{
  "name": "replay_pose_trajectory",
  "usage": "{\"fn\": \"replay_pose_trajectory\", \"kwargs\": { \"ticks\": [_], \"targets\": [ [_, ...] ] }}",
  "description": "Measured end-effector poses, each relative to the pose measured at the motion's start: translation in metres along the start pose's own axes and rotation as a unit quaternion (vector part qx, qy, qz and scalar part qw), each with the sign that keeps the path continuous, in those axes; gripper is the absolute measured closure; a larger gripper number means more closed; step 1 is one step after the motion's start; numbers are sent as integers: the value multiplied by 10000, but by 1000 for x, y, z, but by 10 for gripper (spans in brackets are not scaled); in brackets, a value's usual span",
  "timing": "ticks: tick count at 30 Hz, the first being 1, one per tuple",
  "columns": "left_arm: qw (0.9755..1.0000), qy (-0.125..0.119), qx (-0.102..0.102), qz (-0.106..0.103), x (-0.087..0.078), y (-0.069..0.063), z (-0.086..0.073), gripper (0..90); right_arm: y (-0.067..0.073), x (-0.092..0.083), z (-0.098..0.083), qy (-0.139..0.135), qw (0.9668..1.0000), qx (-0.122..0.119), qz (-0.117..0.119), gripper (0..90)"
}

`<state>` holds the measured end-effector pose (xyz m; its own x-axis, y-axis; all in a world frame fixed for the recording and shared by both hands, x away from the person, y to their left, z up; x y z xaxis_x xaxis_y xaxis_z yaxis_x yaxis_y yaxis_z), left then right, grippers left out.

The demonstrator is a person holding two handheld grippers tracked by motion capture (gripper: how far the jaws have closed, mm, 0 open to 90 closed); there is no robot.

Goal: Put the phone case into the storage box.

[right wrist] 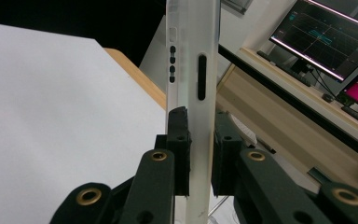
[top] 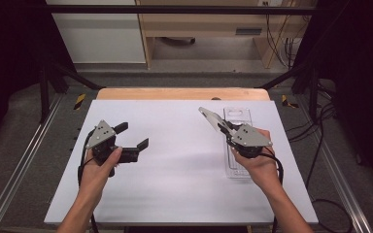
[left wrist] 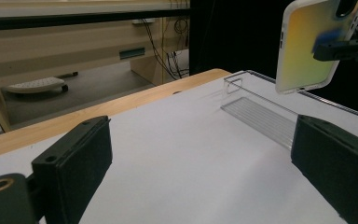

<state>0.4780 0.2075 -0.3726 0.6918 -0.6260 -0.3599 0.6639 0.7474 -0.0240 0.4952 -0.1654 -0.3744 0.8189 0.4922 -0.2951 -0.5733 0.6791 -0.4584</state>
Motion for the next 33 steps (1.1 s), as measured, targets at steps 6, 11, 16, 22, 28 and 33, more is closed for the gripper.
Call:
{"fn": "replay_pose_trajectory", "kwargs": {
  "ticks": [6,11,16,22,28,33],
  "targets": [
    [10000,2,13,5,0,-2,-7,49,-13,-5,-2,-118,9996,273,-25,811],
    [10000,-36,-23,22,-1,-3,-13,49,-27,-8,-5,-186,9985,515,-29,811],
    [9998,-120,-148,53,-3,-1,-20,49,-40,-6,-10,-257,9967,774,-18,811],
    [9998,-103,-119,112,-4,-3,-26,49,-56,0,-20,-278,9936,1099,-4,811],
    [9996,-193,-140,136,-8,-3,-32,48,-76,7,-31,-259,9891,1447,-33,811],
    [9988,-378,-257,187,-16,-1,-38,49,-86,13,-39,-240,9849,1714,-51,811]
  ]
}}
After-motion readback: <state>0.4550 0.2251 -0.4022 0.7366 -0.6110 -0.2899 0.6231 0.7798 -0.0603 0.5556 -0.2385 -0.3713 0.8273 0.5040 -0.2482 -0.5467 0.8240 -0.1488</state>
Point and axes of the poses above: each handheld gripper's, and its own axes: x roughly forward along the jaws, z roughly out of its top, y roughly to its left, the point moved 2 cm from there along x, roughly forward along the jaws, and after that the axes turned 7 degrees about y, right-handed, at the moved point
